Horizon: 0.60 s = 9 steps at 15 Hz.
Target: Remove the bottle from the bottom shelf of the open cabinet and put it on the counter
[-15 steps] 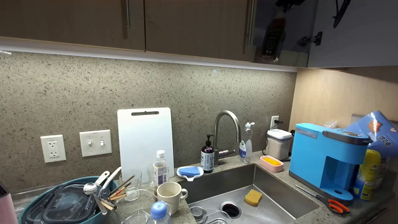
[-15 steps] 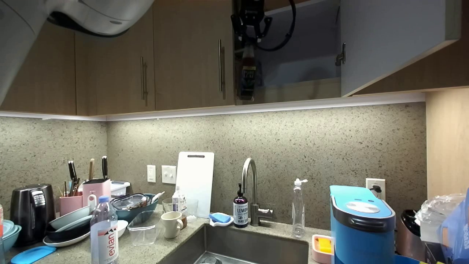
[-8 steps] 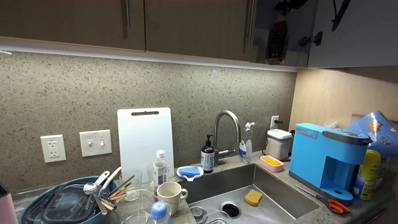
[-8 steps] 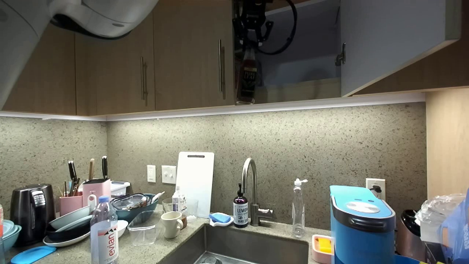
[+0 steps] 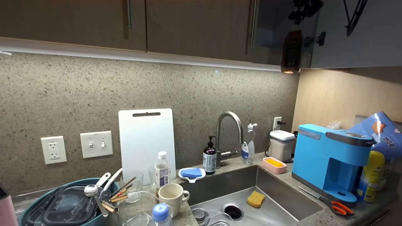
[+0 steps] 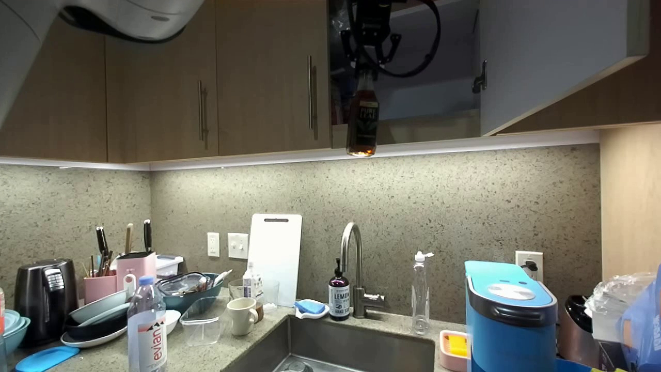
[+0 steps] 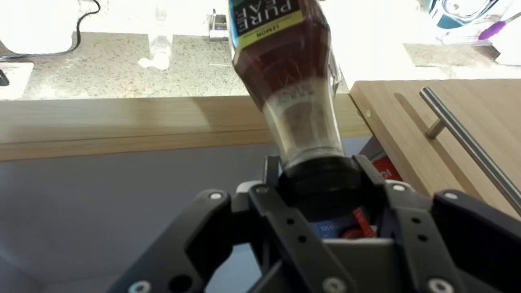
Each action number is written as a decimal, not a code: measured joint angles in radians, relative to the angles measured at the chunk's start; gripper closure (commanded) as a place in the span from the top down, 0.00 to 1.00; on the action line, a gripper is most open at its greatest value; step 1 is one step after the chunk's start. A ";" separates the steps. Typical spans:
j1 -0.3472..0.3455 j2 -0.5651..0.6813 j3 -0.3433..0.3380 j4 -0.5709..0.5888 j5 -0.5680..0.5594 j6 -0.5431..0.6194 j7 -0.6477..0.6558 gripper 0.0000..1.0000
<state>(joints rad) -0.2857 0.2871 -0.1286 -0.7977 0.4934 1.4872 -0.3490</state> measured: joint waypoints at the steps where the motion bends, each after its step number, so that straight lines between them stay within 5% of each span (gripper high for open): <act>1: -0.002 -0.006 -0.005 -0.012 0.000 0.000 0.000 0.47; 4: -0.001 -0.013 -0.007 -0.024 0.000 0.000 0.000 0.47; 5: -0.001 -0.013 -0.007 -0.024 0.000 0.000 0.000 0.22; 9: 0.002 -0.008 -0.007 -0.030 0.000 0.000 -0.013 0.22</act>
<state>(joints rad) -0.2837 0.2795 -0.1354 -0.8280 0.4934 1.4872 -0.3619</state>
